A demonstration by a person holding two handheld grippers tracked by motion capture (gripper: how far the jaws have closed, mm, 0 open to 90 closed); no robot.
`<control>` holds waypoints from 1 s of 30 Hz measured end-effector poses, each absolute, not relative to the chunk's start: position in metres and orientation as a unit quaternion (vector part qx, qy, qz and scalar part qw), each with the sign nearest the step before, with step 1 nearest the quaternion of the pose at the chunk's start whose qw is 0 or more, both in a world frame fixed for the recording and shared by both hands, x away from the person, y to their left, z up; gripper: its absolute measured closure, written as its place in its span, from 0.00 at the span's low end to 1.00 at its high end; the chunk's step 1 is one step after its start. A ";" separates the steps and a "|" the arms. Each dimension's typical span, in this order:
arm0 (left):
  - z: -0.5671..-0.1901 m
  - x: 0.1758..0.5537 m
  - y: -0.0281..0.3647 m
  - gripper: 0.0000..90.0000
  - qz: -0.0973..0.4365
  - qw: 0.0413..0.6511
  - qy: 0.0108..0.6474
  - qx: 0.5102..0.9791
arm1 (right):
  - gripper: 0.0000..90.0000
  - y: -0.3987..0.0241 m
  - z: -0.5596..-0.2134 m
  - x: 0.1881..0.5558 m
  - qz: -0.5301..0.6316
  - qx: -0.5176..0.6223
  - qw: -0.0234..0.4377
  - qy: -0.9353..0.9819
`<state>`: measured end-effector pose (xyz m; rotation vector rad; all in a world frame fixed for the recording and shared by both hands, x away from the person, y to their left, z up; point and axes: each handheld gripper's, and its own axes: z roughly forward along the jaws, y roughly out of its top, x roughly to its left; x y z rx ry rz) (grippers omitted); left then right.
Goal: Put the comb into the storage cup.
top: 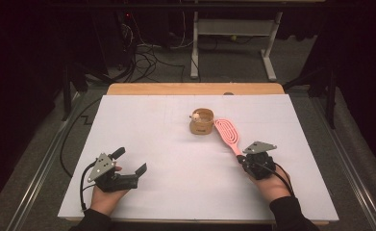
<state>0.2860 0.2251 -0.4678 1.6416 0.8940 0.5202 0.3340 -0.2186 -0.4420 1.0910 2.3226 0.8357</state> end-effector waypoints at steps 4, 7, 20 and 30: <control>-0.468 0.286 0.225 0.00 0.222 0.565 0.381 0.698 | 1.00 -0.219 -0.437 0.331 0.320 0.396 0.217 0.833; -0.468 0.286 0.225 0.00 0.222 0.565 0.380 0.698 | 0.98 -0.218 -0.433 0.327 0.338 0.398 0.217 0.825; -0.468 0.286 0.226 0.00 0.222 0.564 0.381 0.698 | 0.38 -0.211 -0.448 0.308 0.346 0.458 0.240 0.783; -0.469 0.287 0.225 0.00 0.222 0.563 0.383 0.698 | 0.54 -0.210 -0.464 0.311 0.327 0.490 0.226 0.776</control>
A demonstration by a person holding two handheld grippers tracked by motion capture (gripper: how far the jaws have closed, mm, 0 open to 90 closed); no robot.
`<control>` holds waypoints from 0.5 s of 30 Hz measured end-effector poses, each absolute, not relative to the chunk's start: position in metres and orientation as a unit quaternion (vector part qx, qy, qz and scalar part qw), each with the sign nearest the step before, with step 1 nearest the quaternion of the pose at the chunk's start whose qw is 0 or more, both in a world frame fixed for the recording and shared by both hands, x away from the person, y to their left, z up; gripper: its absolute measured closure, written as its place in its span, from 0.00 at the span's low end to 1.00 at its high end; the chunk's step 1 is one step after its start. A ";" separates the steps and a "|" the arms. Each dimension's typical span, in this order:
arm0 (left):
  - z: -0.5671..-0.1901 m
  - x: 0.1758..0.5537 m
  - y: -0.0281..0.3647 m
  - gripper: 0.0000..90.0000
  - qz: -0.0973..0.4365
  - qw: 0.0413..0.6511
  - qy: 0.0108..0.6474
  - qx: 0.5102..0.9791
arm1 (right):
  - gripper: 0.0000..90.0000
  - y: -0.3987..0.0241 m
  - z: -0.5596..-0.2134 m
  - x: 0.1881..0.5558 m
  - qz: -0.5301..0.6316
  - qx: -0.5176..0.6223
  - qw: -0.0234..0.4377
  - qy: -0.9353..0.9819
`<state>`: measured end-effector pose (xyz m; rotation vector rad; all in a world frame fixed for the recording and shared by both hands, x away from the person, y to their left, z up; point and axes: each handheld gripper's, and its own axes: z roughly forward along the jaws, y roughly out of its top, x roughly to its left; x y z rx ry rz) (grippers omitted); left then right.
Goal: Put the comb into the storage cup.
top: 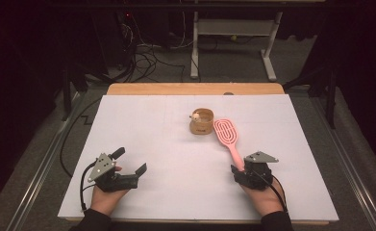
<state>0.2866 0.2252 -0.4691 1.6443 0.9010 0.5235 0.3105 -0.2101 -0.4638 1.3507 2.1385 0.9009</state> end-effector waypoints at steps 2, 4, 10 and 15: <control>-0.469 0.287 0.225 0.00 0.223 0.562 0.382 0.699 | 0.55 -0.209 -0.464 0.311 0.325 0.492 0.227 0.776; -0.470 0.287 0.225 0.00 0.222 0.562 0.384 0.698 | 0.58 -0.208 -0.465 0.311 0.320 0.496 0.229 0.774; -0.469 0.286 0.226 0.00 0.222 0.563 0.384 0.697 | 0.67 -0.207 -0.464 0.310 0.315 0.507 0.239 0.766; -0.470 0.286 0.226 0.00 0.222 0.562 0.386 0.697 | 0.68 -0.209 -0.464 0.308 0.312 0.512 0.248 0.761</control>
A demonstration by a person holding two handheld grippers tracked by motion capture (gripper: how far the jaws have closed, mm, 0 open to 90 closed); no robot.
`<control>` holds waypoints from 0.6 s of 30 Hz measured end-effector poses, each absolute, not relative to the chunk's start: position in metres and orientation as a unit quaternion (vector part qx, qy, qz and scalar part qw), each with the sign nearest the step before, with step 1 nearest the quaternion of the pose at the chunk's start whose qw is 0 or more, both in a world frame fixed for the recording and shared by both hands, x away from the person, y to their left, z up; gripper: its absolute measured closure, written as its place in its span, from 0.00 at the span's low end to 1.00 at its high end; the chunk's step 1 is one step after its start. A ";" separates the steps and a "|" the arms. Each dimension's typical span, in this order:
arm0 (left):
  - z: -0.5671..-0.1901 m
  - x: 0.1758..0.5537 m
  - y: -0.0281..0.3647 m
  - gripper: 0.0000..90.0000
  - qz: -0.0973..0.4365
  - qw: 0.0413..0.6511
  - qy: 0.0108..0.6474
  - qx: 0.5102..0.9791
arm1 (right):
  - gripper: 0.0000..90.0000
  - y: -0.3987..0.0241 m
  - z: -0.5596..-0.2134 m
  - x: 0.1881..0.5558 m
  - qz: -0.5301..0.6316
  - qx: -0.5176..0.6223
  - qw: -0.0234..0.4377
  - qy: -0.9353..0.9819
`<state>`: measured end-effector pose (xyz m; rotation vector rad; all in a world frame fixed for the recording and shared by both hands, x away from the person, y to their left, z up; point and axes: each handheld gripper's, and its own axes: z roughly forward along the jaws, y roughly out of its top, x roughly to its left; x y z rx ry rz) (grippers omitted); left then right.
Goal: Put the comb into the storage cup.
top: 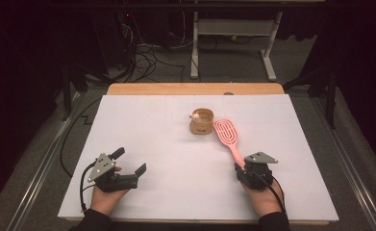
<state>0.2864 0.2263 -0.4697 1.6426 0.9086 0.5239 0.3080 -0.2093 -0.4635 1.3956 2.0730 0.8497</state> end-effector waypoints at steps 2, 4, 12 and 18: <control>-0.470 0.286 0.227 0.00 0.222 0.562 0.386 0.697 | 0.69 -0.210 -0.463 0.308 0.312 0.511 0.249 0.761; -0.469 0.286 0.227 0.00 0.223 0.563 0.386 0.696 | 0.69 -0.213 -0.462 0.306 0.312 0.510 0.251 0.761; -0.470 0.286 0.227 0.00 0.222 0.562 0.388 0.695 | 0.69 -0.231 -0.462 0.287 0.320 0.495 0.243 0.770; -0.469 0.286 0.227 0.00 0.224 0.562 0.390 0.694 | 0.69 -0.249 -0.462 0.265 0.331 0.487 0.238 0.772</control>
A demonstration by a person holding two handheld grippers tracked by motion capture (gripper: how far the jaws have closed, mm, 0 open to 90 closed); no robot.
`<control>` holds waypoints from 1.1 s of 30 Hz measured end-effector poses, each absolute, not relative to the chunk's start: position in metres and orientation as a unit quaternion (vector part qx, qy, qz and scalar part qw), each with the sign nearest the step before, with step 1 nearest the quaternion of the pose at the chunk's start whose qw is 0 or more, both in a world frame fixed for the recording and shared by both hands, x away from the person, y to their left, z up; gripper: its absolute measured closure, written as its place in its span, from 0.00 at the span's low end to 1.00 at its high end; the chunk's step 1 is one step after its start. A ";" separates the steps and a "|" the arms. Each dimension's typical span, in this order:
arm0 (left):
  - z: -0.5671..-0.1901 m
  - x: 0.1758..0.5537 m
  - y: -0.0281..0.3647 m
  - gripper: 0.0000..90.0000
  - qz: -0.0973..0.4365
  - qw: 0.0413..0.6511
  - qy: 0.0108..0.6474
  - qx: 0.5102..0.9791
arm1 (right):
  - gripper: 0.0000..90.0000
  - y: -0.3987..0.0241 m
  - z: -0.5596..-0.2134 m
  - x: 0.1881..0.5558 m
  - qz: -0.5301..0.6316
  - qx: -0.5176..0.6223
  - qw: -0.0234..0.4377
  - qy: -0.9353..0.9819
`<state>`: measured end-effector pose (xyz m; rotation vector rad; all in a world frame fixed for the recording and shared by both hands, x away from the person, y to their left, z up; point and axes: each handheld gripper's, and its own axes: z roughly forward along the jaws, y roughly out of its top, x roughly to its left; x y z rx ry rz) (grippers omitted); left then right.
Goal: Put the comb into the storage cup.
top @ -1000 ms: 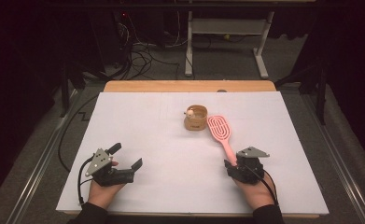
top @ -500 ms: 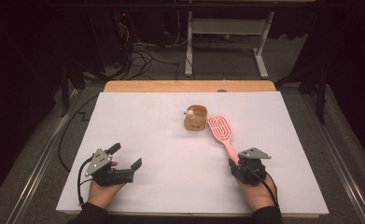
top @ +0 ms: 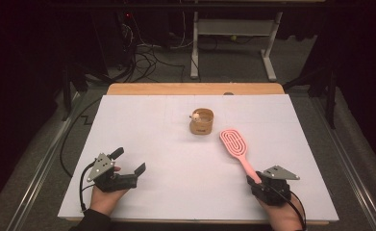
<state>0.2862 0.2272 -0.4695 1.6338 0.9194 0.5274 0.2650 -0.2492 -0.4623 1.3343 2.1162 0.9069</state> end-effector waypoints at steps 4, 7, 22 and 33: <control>-0.470 0.286 0.227 0.00 0.223 0.559 0.390 0.697 | 0.69 -0.260 -0.462 0.253 0.338 0.482 0.236 0.773; -0.470 0.287 0.227 0.00 0.222 0.557 0.392 0.698 | 0.69 -0.269 -0.463 0.246 0.348 0.486 0.230 0.768; -0.471 0.287 0.227 0.00 0.223 0.552 0.393 0.701 | 0.29 -0.273 -0.460 0.249 0.397 0.478 0.218 0.753; -0.471 0.288 0.229 0.00 0.224 0.551 0.393 0.701 | 0.00 -0.271 -0.457 0.268 0.375 0.477 0.208 0.767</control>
